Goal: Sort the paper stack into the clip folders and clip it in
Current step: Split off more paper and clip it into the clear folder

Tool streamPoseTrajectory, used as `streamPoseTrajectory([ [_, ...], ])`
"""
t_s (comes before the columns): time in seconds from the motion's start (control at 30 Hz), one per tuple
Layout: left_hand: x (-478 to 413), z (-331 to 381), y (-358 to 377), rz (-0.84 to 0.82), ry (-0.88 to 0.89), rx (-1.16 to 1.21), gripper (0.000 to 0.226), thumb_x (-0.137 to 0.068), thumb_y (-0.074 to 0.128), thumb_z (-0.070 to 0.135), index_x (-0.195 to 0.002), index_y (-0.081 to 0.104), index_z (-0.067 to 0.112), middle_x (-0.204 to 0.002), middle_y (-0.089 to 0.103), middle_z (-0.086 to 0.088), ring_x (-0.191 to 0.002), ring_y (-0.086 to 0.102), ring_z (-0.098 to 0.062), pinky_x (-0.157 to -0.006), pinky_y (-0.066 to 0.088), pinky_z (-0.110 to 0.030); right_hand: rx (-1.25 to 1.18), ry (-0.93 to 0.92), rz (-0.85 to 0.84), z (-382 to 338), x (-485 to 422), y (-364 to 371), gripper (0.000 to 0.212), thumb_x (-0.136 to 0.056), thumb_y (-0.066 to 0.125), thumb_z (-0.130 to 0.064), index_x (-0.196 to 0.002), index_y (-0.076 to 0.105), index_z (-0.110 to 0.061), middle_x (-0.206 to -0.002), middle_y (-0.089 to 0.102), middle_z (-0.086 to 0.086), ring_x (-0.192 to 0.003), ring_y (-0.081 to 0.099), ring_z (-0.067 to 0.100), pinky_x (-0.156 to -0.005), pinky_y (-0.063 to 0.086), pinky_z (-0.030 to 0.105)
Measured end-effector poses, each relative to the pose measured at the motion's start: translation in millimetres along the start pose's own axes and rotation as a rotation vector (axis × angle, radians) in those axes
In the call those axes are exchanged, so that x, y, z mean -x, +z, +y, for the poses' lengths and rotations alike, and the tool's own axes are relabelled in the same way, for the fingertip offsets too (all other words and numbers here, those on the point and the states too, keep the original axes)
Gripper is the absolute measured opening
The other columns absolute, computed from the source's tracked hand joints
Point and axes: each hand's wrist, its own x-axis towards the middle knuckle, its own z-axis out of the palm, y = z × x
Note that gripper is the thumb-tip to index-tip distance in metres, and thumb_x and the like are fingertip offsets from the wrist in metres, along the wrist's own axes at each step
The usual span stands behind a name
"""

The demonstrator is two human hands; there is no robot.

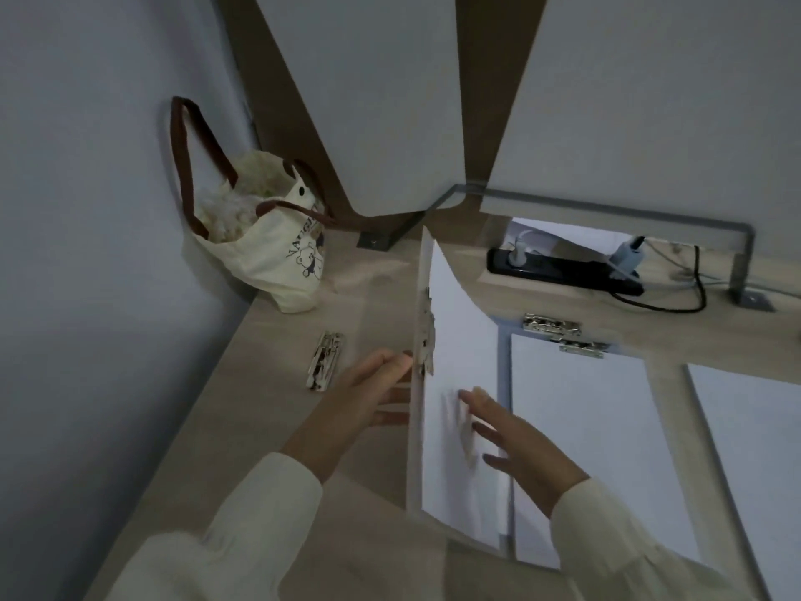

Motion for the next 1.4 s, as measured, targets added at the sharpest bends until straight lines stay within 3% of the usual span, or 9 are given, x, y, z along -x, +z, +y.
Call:
streamPoseTrajectory([
  [0.2,9,23,87,-0.168,0.084,-0.113,0.024,-0.095,0.045,0.018,-0.110,0.062,0.012,-0.110,0.067,0.006,-0.094,0.066,-0.006,-0.089,0.052,-0.031,-0.184,-0.170,0.018,-3,31,-64,0.039,-0.069,0.051,-0.074,-0.100,0.060,-0.052,-0.103,0.068,-0.021,-0.104,0.059,0.006,-0.073,0.052,0.027],
  [0.33,7,11,140,-0.266,0.060,-0.116,0.021,-0.094,0.046,0.017,-0.107,0.062,0.018,-0.114,0.063,0.006,-0.104,0.061,-0.008,-0.095,0.047,-0.029,-0.335,-0.241,0.083,13,44,-118,0.058,-0.060,0.074,-0.053,-0.108,0.066,-0.023,-0.105,0.072,0.004,-0.100,0.064,0.028,-0.078,0.054,0.037],
  [0.47,-1,-30,173,-0.235,0.007,-0.180,0.017,-0.092,0.049,0.022,-0.104,0.059,0.029,-0.110,0.059,0.012,-0.108,0.055,-0.004,-0.094,0.042,-0.022,-0.350,-0.283,0.273,33,75,-160,0.013,-0.074,0.066,-0.017,-0.077,0.073,-0.028,-0.064,0.073,-0.005,-0.061,0.066,0.017,-0.047,0.050,0.017],
  [0.6,-6,-85,182,0.144,-0.228,-0.274,0.024,-0.088,0.053,0.021,-0.112,0.050,0.023,-0.097,0.056,0.004,-0.091,0.060,-0.017,-0.078,0.051,-0.031,-0.301,-0.141,0.450,80,80,-190,0.027,-0.088,0.047,-0.003,-0.111,0.058,-0.011,-0.095,0.065,0.010,-0.080,0.060,0.025,-0.066,0.047,0.033],
  [0.77,0,-138,187,0.256,-0.414,-0.226,0.015,-0.084,0.057,0.007,-0.098,0.058,0.004,-0.113,0.063,-0.019,-0.090,0.060,-0.024,-0.077,0.046,-0.031,-0.064,0.126,0.521,150,39,-218,0.049,-0.085,0.055,0.000,-0.132,0.041,0.000,-0.136,0.043,0.023,-0.120,0.046,0.037,-0.098,0.036,0.040],
  [0.93,13,-150,194,0.300,-0.473,-0.146,0.026,-0.084,0.062,0.012,-0.109,0.059,0.003,-0.120,0.060,-0.017,-0.101,0.055,-0.026,-0.088,0.041,-0.032,-0.062,0.277,0.460,178,28,-225,0.053,-0.075,0.063,-0.005,-0.125,0.048,-0.004,-0.118,0.050,0.022,-0.089,0.049,0.028,-0.072,0.038,0.032],
  [1.03,26,-154,198,0.257,-0.498,-0.060,0.042,-0.085,0.062,0.018,-0.123,0.053,0.002,-0.121,0.059,-0.011,-0.105,0.056,-0.027,-0.088,0.045,-0.031,-0.039,0.238,0.415,178,27,-233,0.016,-0.078,0.060,-0.001,-0.094,0.059,-0.001,-0.083,0.053,0.015,-0.066,0.048,0.024,-0.060,0.036,0.028],
  [1.17,37,-151,207,0.341,-0.362,0.354,0.028,-0.085,0.060,0.009,-0.113,0.057,0.005,-0.112,0.064,-0.015,-0.087,0.064,-0.023,-0.058,0.058,-0.022,-0.152,0.227,0.415,178,35,-240,0.017,-0.080,0.063,-0.014,-0.092,0.064,0.000,-0.071,0.057,0.013,-0.069,0.052,0.028,-0.072,0.044,0.039],
  [1.4,37,-128,234,0.373,-0.175,0.708,0.019,-0.087,0.056,0.015,-0.105,0.059,0.022,-0.098,0.071,-0.001,-0.087,0.068,-0.016,-0.062,0.060,-0.025,-0.346,-0.058,0.331,149,67,-231,0.001,-0.087,0.054,-0.008,-0.086,0.053,-0.008,-0.079,0.055,0.011,-0.071,0.053,0.022,-0.064,0.044,0.030],
])
